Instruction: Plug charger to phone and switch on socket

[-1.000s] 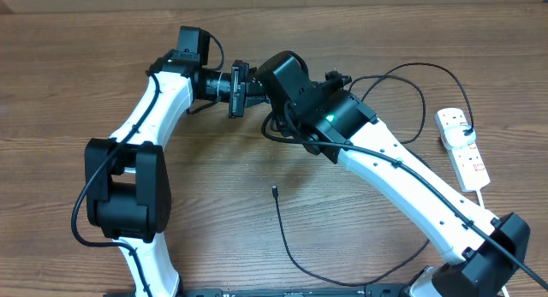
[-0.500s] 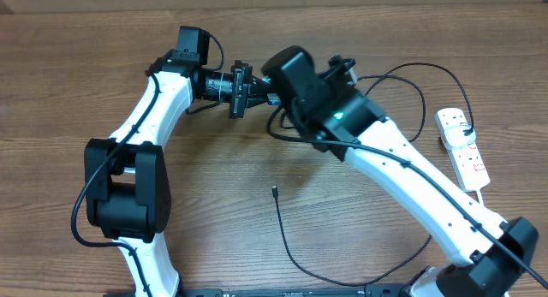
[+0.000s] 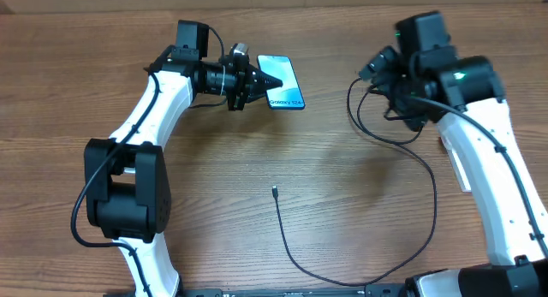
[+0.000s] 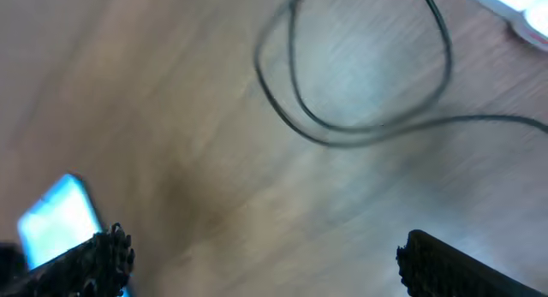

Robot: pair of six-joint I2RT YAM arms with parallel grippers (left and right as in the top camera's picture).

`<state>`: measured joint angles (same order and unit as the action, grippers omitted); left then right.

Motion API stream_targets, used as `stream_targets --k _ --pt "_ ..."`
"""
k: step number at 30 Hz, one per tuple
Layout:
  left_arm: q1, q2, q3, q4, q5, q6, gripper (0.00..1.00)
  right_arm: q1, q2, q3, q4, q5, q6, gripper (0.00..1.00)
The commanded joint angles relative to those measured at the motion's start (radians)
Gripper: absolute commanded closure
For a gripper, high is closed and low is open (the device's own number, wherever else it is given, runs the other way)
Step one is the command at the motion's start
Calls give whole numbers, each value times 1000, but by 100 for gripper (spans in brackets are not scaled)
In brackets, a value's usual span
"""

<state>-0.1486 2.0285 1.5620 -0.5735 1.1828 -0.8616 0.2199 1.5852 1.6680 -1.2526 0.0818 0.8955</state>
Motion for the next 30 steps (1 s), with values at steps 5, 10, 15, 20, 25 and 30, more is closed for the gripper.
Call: stream_targets --k 5,10,15,20,25,30 --pt "26 -180 139 -259 -460 265 96 -10 -17 14 -171 -92 -217 0" --pt "26 -217 214 -448 -817 266 96 51 -17 -63 -159 -92 -246 0" --pt "26 -232 215 -498 -936 267 96 148 -17 -190 -48 -94 -246 2" --pt "27 -232 214 -496 -935 267 96 282 -16 -328 80 -130 -246 9" --pt "53 -231 214 -491 -938 263 96 419 -16 -438 216 -127 -246 37" --pt "97 -231 214 -532 -938 264 96 515 33 -483 307 -129 -246 46"
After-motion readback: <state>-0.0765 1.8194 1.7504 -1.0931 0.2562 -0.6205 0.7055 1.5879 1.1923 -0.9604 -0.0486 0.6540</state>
